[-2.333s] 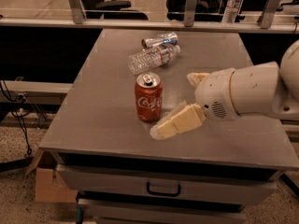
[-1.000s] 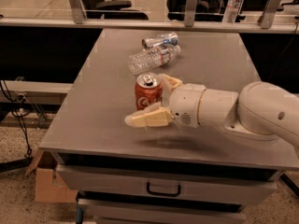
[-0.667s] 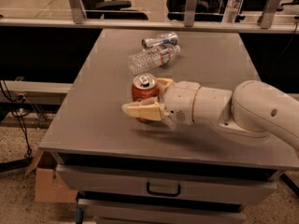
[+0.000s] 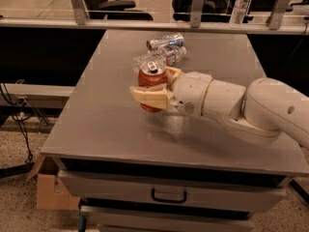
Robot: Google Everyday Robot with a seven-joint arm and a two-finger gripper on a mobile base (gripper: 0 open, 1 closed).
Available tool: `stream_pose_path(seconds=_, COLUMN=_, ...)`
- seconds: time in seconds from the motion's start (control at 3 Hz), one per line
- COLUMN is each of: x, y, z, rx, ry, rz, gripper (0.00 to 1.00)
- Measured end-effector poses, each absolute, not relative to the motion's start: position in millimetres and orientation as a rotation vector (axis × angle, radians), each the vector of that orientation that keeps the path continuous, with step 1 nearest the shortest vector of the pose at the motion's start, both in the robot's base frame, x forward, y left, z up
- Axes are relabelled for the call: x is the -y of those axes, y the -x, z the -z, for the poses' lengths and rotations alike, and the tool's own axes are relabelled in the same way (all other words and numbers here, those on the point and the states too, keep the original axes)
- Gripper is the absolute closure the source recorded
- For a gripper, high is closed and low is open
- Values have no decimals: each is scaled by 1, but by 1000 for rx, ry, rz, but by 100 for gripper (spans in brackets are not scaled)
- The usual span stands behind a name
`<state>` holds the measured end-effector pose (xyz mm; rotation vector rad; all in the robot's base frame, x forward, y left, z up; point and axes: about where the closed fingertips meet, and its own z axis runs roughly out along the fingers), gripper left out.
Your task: Pick coke can
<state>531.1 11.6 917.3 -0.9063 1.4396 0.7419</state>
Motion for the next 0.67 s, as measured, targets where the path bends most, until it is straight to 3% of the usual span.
stream_pose_path(seconds=0.33, x=3, y=-543, z=-966, rx=-1355, ry=845, rz=-725, gripper=100)
stream_pose_path(seconds=0.67, x=3, y=-543, z=-966, rx=-1355, ry=845, rz=-725, gripper=100)
